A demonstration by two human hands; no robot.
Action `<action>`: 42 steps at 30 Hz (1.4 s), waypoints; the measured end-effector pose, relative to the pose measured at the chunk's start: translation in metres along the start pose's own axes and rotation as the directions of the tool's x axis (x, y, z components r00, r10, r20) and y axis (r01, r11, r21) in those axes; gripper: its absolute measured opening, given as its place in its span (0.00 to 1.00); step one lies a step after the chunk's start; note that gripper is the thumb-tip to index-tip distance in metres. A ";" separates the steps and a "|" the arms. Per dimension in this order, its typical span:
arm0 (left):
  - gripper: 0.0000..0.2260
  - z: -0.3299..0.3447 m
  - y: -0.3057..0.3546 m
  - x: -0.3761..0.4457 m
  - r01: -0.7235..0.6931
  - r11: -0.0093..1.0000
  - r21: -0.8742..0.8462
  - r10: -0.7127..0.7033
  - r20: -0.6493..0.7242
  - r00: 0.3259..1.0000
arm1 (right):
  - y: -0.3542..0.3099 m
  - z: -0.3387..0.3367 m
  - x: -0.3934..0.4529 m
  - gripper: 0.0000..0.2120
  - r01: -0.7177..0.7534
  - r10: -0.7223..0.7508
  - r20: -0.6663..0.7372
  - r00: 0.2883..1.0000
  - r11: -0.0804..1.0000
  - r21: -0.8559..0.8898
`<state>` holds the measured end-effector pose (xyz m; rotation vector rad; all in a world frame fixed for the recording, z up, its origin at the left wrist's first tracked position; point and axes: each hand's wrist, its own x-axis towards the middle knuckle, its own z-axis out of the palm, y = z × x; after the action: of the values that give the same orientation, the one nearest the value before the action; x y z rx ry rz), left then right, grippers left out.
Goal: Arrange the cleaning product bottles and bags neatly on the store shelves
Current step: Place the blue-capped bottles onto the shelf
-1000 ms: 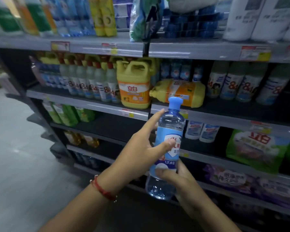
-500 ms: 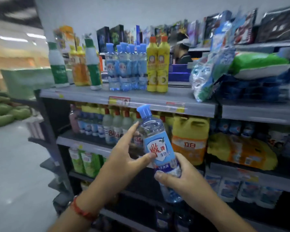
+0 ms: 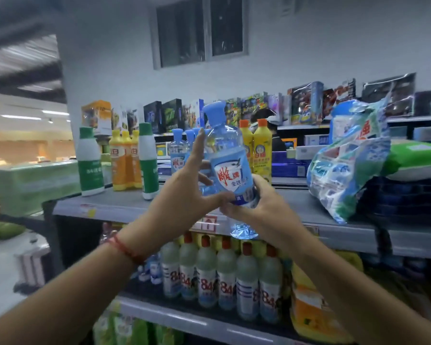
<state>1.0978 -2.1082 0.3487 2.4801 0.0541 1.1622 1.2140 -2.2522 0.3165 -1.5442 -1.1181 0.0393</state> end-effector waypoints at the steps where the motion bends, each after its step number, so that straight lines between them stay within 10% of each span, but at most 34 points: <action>1: 0.55 0.001 -0.007 0.012 -0.026 0.999 0.030 0.027 -0.005 1.000 | 0.004 0.001 0.017 0.26 0.014 -0.014 -0.007 1.000 1.000 -0.010; 17: 0.51 0.043 -0.157 0.142 -0.302 0.759 0.577 0.251 0.169 0.953 | 0.097 0.056 0.174 0.23 -0.221 0.169 -0.214 0.962 0.943 -0.250; 22: 0.49 0.060 -0.178 0.163 -0.358 0.653 0.667 0.307 0.199 0.931 | 0.099 0.071 0.186 0.43 -0.408 0.288 -0.289 0.913 0.685 -0.604; 29: 0.46 0.074 -0.197 0.177 -0.365 0.681 0.635 0.320 0.191 0.928 | 0.101 0.082 0.194 0.43 -0.487 0.319 -0.378 0.869 0.421 -0.765; 42: 0.36 0.048 -0.182 0.112 -0.428 0.790 0.439 0.279 0.364 0.889 | 0.012 0.047 0.111 0.29 -0.345 0.278 -0.267 0.923 0.283 -0.895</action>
<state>1.2310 -1.9348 0.3352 3.2240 -0.2336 1.0106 1.2549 -2.1434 0.3511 -2.8070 -0.7294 -0.4850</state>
